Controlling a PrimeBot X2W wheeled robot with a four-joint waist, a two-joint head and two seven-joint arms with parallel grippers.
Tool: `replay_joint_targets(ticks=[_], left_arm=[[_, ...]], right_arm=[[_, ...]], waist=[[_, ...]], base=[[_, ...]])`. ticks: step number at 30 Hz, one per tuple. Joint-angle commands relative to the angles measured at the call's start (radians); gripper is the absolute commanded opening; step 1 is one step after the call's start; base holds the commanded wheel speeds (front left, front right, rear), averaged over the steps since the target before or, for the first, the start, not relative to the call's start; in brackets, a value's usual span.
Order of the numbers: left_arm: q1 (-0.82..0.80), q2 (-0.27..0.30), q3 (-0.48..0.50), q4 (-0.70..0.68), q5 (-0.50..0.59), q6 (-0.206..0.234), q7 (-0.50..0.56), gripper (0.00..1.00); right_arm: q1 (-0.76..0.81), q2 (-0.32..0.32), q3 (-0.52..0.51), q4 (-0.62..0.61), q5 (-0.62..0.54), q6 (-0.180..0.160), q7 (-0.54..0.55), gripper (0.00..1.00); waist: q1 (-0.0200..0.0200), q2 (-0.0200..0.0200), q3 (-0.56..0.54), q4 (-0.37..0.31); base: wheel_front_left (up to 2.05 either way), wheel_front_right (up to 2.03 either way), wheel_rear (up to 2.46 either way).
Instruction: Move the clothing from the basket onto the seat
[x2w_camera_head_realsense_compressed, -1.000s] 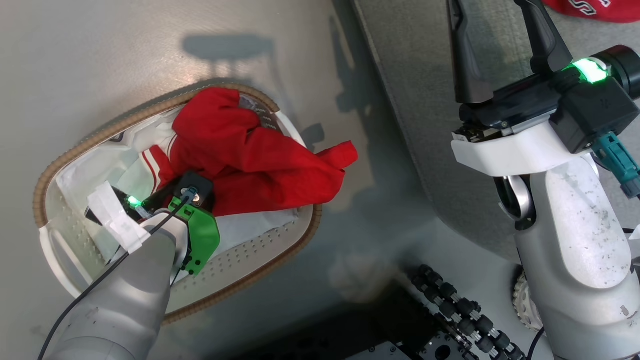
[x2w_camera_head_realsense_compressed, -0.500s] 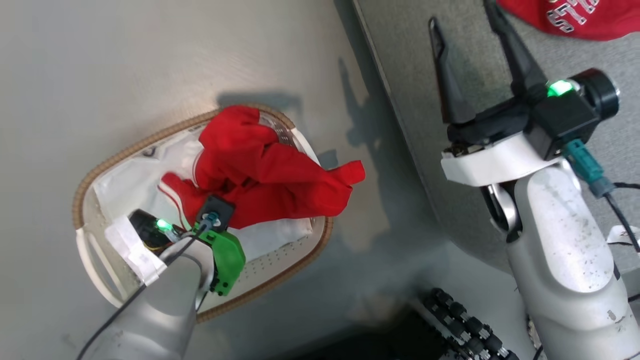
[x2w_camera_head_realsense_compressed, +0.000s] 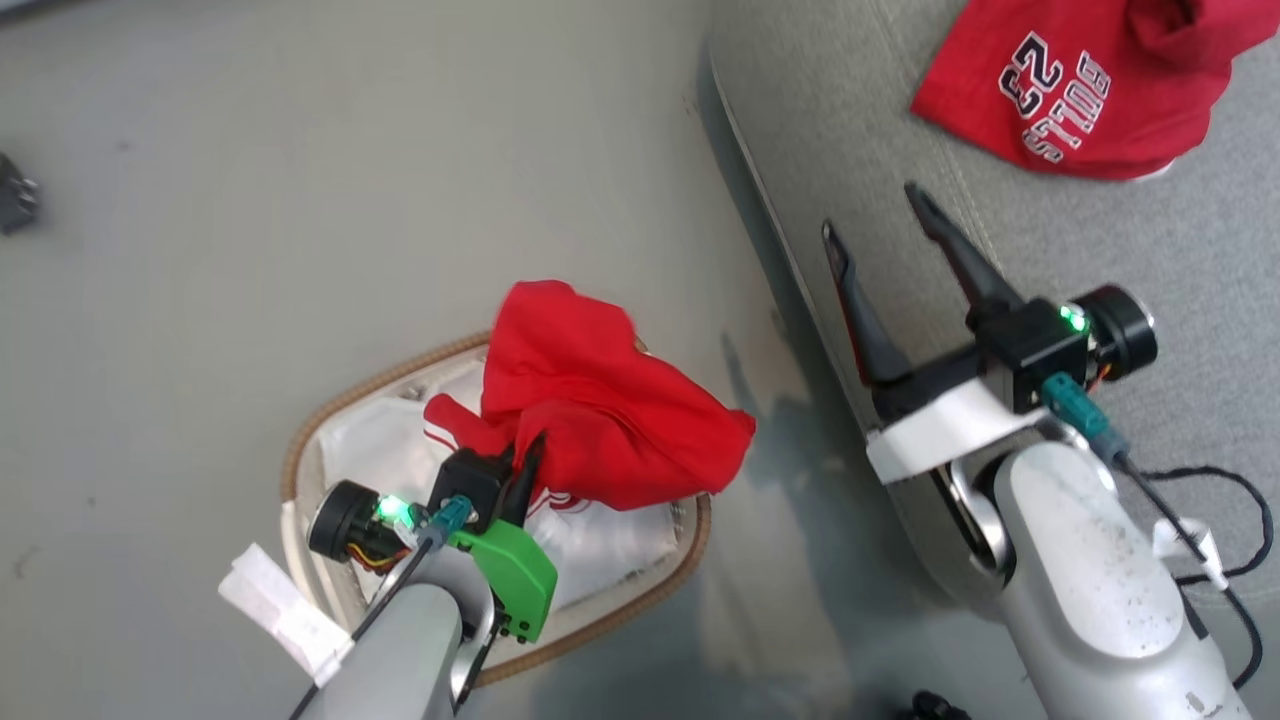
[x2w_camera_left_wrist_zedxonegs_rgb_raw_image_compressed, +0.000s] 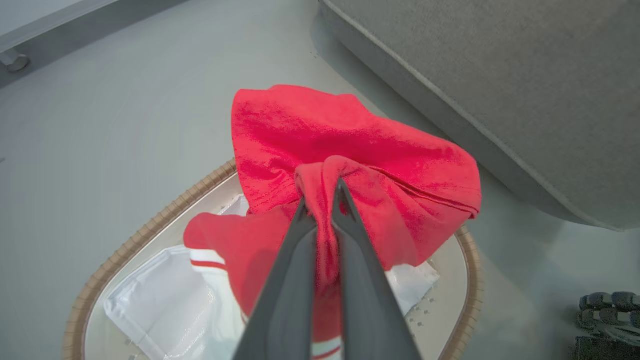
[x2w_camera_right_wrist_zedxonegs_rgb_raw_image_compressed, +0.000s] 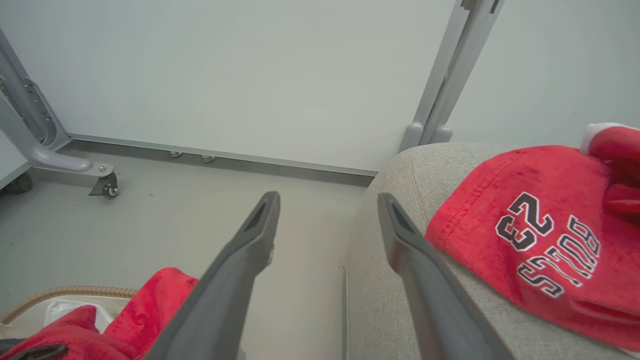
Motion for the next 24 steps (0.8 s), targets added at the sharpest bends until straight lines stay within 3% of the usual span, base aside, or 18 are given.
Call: replay_joint_targets(ticks=[1,9,24], left_arm=[[0.035,0.000,0.009,-0.034,0.004,-0.003,-0.001,0.00],[0.167,-0.001,0.087,-0.300,0.030,-0.016,-0.001,0.00],[0.229,-0.011,0.168,-0.638,0.017,-0.026,-0.001,0.00]], right_arm=[[0.031,-0.009,0.003,0.010,0.004,-0.001,-0.002,1.00],[0.136,-0.007,0.003,0.055,0.016,-0.001,-0.002,1.00],[0.267,0.006,0.060,0.108,0.019,-0.001,-0.002,1.00]], waist=[[0.0000,0.0000,-0.138,0.086],[0.0000,0.0000,-0.298,0.158],[0.0000,0.0000,-0.466,0.203]], base=[[0.00,0.00,0.00],[0.00,0.00,0.00],[0.00,0.00,0.00]])
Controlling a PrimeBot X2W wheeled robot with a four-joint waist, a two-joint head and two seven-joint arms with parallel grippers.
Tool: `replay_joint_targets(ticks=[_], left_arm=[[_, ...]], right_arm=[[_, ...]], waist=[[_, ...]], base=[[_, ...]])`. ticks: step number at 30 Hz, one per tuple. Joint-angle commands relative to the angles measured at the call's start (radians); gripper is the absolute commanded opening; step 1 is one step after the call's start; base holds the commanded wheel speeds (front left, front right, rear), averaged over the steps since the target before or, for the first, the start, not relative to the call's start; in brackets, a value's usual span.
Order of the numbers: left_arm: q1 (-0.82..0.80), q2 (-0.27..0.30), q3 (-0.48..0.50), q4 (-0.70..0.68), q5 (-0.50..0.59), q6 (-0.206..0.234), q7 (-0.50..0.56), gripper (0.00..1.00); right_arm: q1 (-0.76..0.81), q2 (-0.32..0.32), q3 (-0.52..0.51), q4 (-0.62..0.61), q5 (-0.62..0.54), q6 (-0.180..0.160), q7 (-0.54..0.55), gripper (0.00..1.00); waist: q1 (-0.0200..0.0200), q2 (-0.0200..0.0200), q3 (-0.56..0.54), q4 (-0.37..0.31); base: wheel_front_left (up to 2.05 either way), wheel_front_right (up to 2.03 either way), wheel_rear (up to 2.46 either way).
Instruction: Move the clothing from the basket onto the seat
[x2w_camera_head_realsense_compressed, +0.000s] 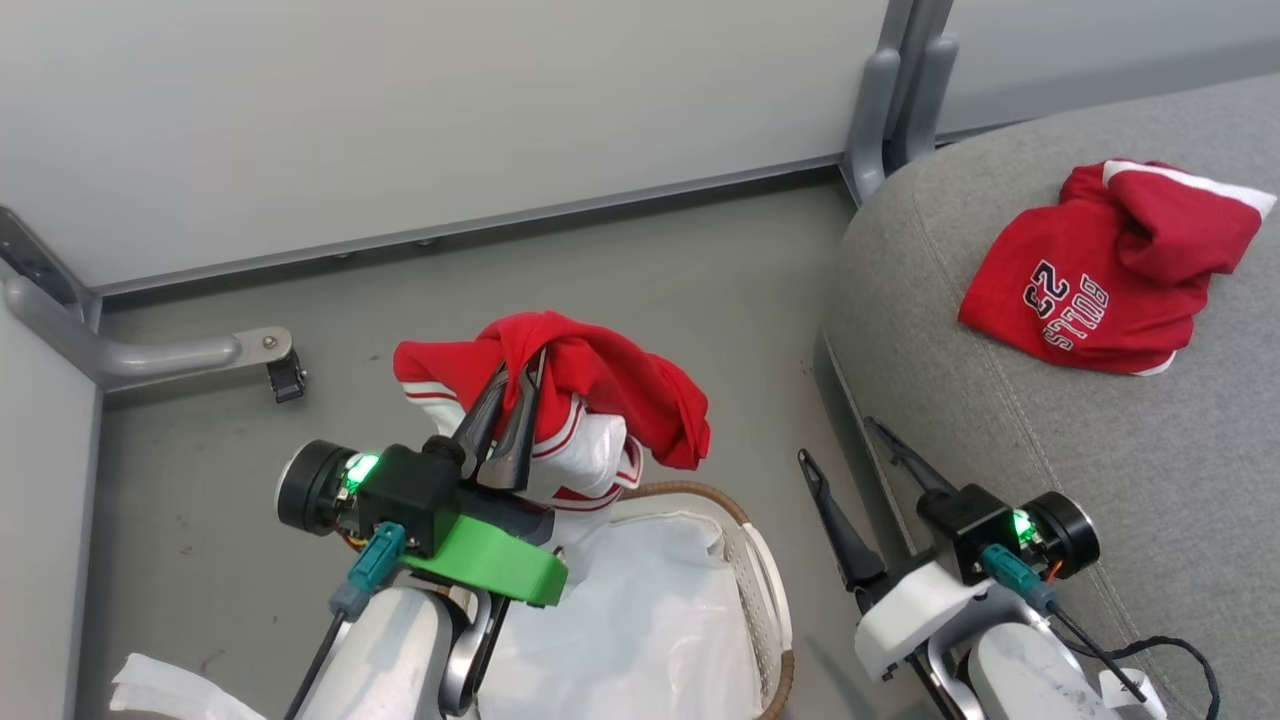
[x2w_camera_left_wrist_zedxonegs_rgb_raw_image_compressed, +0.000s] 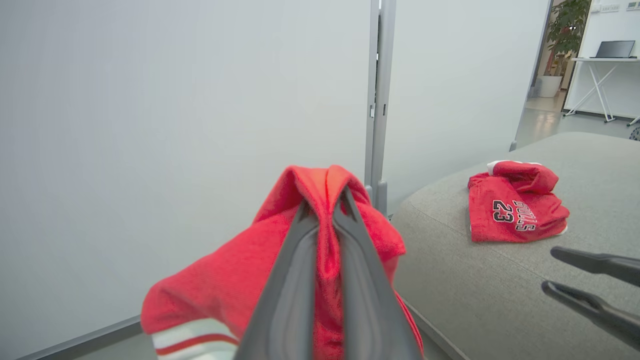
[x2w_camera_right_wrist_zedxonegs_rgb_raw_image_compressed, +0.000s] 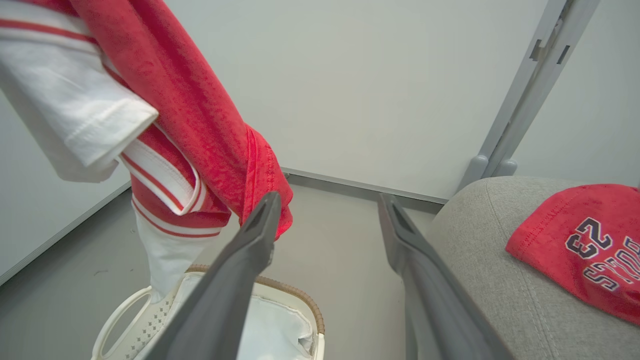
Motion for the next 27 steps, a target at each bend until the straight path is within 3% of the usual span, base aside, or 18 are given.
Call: replay_joint_targets(ticks=[1,7,14,24,25,26,27], left_arm=[[0.012,-0.001,0.000,-0.019,-0.006,-0.004,-0.001,0.00],[-0.007,-0.002,-0.028,-0.065,-0.020,-0.005,-0.001,0.00],[-0.012,-0.004,-0.083,-0.068,-0.047,-0.005,-0.001,0.00],[-0.036,-0.004,-0.203,-0.069,-0.106,-0.004,-0.001,0.00],[-0.038,-0.003,-0.213,-0.068,-0.111,-0.004,-0.001,0.00],[-0.041,-0.004,-0.224,-0.067,-0.116,-0.004,-0.001,0.00],[-0.043,-0.004,-0.235,-0.068,-0.122,-0.004,-0.001,0.00]], right_arm=[[0.018,-0.002,0.010,0.006,-0.002,-0.001,-0.002,1.00],[-0.008,-0.029,0.136,0.015,-0.030,-0.001,-0.002,1.00],[-0.142,-0.051,0.294,0.043,-0.064,-0.001,-0.002,1.00],[-0.293,-0.008,0.394,0.183,-0.059,-0.001,-0.002,1.00],[-0.297,-0.004,0.393,0.192,-0.053,-0.001,-0.002,0.77],[-0.302,0.002,0.392,0.204,-0.045,-0.001,-0.002,0.33],[-0.303,0.007,0.388,0.212,-0.034,-0.001,-0.002,0.00]], waist=[[0.0001,0.0000,-0.051,0.035],[0.0001,0.0000,-0.057,0.056],[0.0001,0.0000,-0.053,0.086],[0.0001,0.0000,-0.067,0.149],[0.0001,0.0000,-0.068,0.155],[0.0001,0.0000,-0.069,0.164],[0.0001,0.0000,-0.069,0.171]], base=[[0.00,0.00,0.00],[0.00,0.00,0.00],[0.00,0.00,0.00],[0.00,0.00,0.00],[0.00,0.00,0.00],[0.00,0.00,0.00],[0.00,0.00,0.00]])
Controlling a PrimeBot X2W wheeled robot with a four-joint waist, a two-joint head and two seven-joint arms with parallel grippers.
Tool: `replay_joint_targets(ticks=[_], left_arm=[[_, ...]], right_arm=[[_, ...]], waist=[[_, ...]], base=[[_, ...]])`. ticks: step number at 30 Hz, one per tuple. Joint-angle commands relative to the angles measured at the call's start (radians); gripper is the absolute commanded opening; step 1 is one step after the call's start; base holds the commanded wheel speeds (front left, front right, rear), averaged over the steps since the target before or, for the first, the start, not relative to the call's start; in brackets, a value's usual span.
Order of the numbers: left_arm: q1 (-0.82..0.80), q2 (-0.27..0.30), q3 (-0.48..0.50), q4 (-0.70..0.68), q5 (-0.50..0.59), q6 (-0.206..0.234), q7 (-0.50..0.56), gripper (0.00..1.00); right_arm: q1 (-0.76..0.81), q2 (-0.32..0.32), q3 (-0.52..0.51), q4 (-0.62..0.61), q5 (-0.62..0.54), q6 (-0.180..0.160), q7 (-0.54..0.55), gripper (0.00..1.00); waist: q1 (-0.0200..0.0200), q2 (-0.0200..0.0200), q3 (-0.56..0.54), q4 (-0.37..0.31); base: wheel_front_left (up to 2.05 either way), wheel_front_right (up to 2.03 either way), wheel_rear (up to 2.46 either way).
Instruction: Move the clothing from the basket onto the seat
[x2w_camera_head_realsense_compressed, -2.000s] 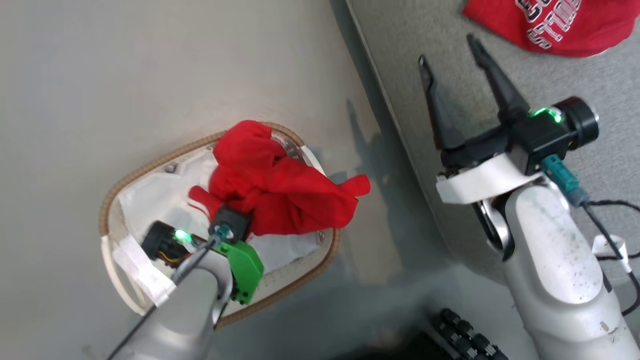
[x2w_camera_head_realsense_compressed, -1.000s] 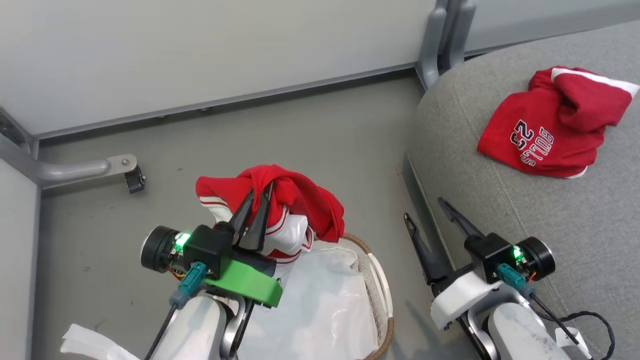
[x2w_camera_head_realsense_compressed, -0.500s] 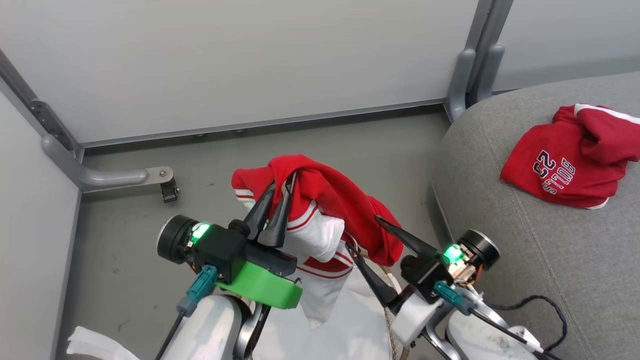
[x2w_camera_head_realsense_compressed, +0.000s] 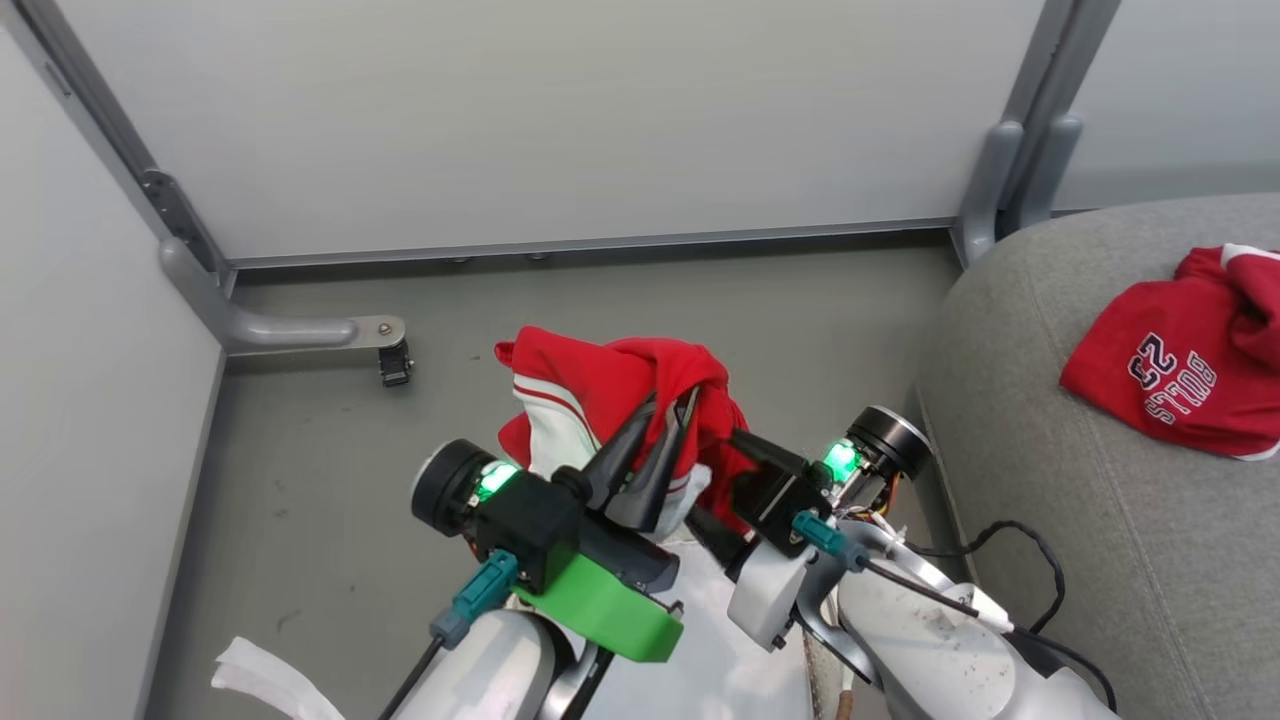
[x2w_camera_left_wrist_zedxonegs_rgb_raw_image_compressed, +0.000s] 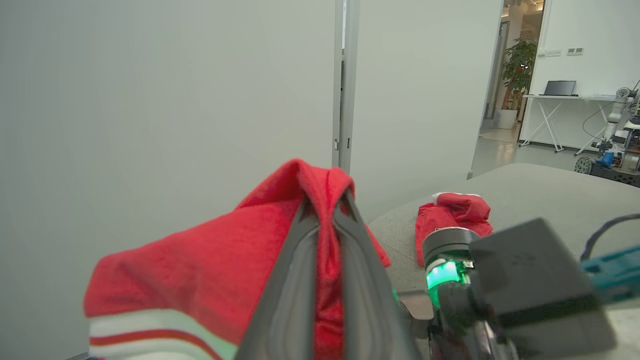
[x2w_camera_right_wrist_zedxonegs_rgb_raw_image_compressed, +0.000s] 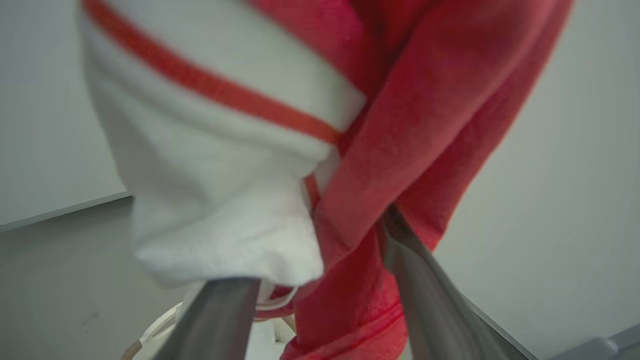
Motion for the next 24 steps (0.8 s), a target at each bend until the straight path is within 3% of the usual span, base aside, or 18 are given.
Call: replay_joint_targets(ticks=[1,5,6,7,12,24], left_arm=[[-0.019,0.000,-0.007,-0.001,-0.010,-0.003,-0.001,0.00],[-0.005,0.000,-0.003,0.021,-0.008,-0.003,-0.001,0.00],[-0.003,0.000,0.000,0.026,-0.006,-0.003,-0.001,0.20],[0.001,0.000,0.009,0.029,-0.006,-0.003,-0.001,1.00],[0.012,0.000,0.051,0.047,0.014,-0.003,-0.001,1.00],[0.003,0.003,0.107,0.083,0.049,-0.003,-0.001,1.00]], right_arm=[[-0.009,0.004,-0.007,0.002,0.021,-0.001,-0.002,0.00],[0.021,0.010,-0.028,-0.021,0.061,-0.001,-0.002,0.00],[0.029,0.010,-0.035,-0.024,0.065,-0.001,-0.002,0.00],[0.037,0.010,-0.045,-0.029,0.069,-0.001,-0.002,0.00],[0.079,-0.001,-0.093,-0.057,0.089,-0.002,-0.002,0.00],[0.162,-0.029,-0.191,-0.175,0.118,-0.002,-0.002,0.00]], waist=[[0.0001,0.0000,-0.005,0.023],[0.0001,0.0000,-0.003,0.036],[0.0001,0.0000,-0.001,0.033],[0.0001,0.0000,0.002,0.027],[0.0001,0.0000,0.021,-0.044],[0.0001,0.0000,0.095,-0.405]], base=[[0.00,0.00,0.00],[0.00,0.00,0.00],[0.00,0.00,0.00],[0.00,0.00,0.00],[0.00,0.00,0.00],[0.00,0.00,0.00]])
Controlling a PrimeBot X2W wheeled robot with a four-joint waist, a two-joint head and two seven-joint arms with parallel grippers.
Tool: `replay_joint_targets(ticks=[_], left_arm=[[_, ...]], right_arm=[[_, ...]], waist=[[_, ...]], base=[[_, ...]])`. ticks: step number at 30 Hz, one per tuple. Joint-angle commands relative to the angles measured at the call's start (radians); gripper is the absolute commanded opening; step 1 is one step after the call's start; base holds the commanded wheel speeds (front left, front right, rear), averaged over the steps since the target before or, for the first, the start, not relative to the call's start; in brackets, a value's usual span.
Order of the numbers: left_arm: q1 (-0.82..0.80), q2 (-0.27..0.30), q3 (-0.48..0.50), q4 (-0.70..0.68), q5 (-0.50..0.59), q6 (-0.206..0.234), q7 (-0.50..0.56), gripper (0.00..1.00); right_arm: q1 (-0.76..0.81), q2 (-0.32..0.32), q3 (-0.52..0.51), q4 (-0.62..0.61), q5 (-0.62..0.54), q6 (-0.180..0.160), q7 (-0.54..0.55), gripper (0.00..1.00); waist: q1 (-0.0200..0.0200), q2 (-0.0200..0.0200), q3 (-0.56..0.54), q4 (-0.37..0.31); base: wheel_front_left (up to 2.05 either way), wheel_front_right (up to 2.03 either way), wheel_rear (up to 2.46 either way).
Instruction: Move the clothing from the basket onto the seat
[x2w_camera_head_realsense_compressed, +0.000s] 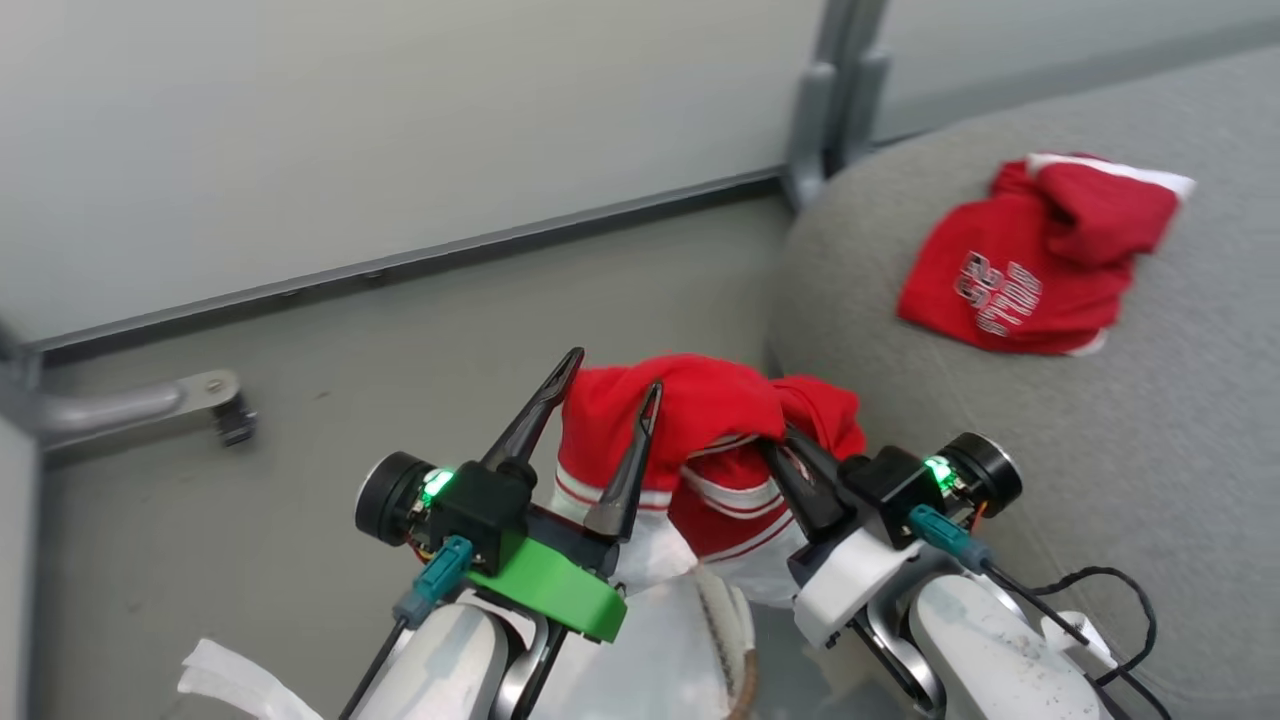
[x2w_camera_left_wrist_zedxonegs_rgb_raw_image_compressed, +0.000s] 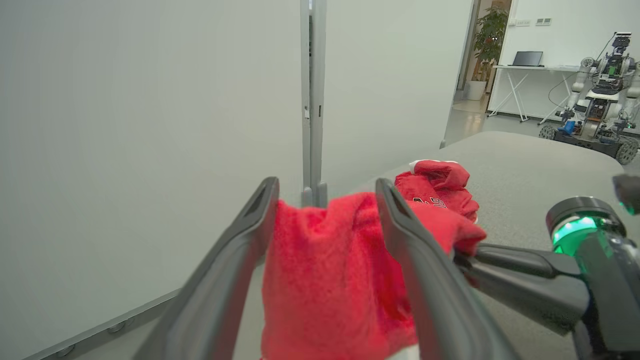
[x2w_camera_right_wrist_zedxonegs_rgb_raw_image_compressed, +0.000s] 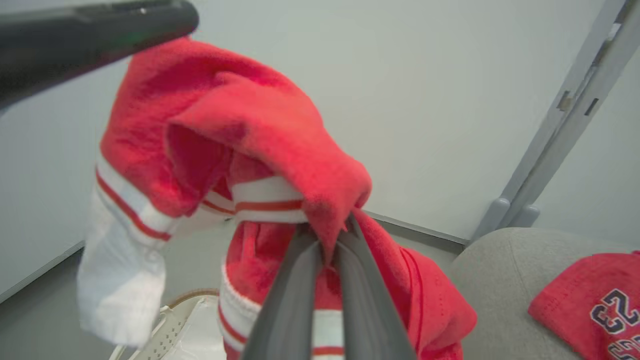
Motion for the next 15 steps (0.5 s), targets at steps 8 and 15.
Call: replay_joint_targets(ticks=[8,15], left_arm=[[-0.048,0.025,-0.009,0.035,0.005,-0.003,0.000,1.00],[-0.068,0.036,-0.032,0.063,-0.003,-0.003,0.000,1.00]], right_arm=[[0.032,0.007,-0.073,-0.066,0.009,-0.001,-0.002,0.00],[0.014,0.000,-0.159,-0.133,-0.004,-0.001,-0.002,0.00]], waist=[[0.0000,0.0000,0.103,-0.356],[0.0000,0.0000,0.141,-0.407]], base=[[0.00,0.00,0.00],[0.00,0.00,0.00]])
